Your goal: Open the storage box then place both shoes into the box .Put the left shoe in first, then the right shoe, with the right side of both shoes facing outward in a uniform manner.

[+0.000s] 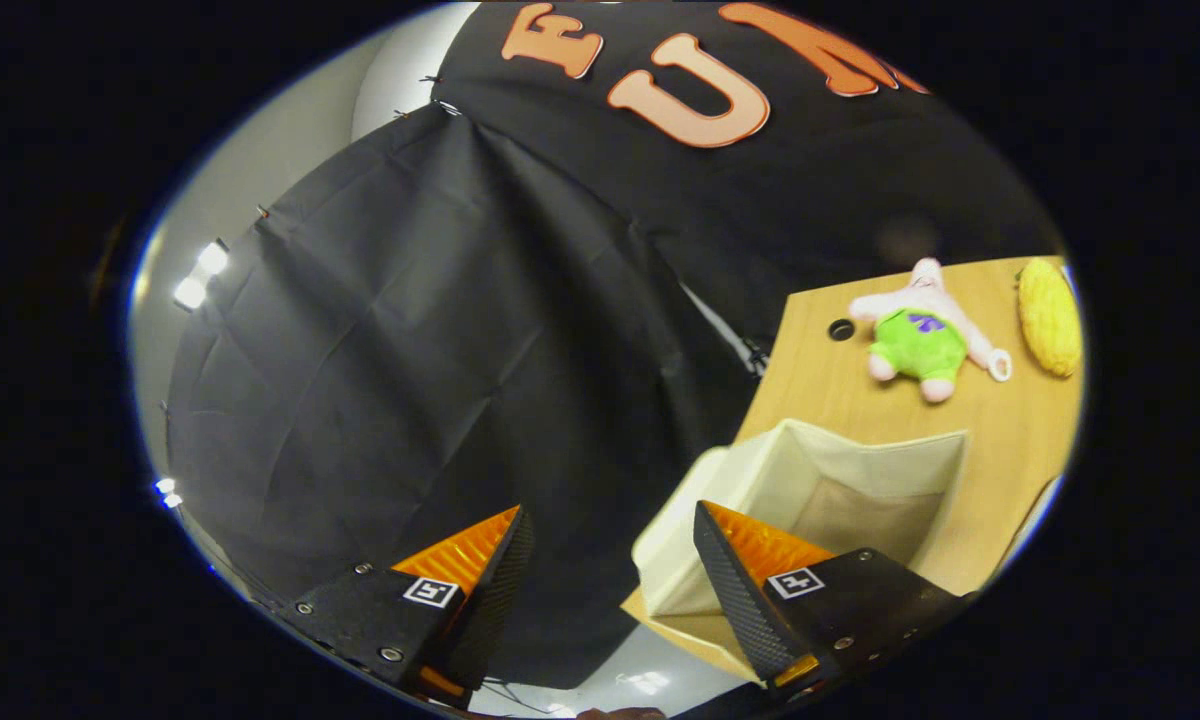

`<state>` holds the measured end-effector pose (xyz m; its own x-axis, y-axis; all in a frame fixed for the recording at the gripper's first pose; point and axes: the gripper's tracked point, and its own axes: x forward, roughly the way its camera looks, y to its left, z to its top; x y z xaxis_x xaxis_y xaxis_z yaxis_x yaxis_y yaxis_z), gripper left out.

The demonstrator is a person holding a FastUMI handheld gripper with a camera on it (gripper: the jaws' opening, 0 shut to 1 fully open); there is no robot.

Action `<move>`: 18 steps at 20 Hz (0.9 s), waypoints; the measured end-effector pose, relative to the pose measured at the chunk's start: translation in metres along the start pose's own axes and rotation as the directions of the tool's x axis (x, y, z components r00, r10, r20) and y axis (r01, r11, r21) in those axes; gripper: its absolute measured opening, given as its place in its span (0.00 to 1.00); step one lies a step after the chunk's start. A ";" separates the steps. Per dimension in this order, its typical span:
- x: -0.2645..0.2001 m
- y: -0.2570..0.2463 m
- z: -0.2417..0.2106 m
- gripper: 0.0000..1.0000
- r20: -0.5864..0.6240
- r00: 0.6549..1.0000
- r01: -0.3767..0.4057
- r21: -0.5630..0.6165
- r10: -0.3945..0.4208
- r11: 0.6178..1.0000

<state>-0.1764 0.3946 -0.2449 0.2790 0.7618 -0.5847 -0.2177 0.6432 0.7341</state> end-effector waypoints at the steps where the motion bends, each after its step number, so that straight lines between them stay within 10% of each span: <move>1: -0.013 -0.025 -0.003 0.96 0.010 0.998 0.062 -0.025 -0.062 0.998; 9: -0.122 -0.220 -0.049 0.97 -0.007 0.854 0.517 -0.077 -0.519 0.852; 18: -0.198 -0.337 -0.148 0.92 -0.160 0.711 0.677 -0.109 -0.685 0.728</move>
<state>-0.2964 0.0381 -0.4278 0.1976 0.1131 -0.9737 -0.0717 0.9923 0.1007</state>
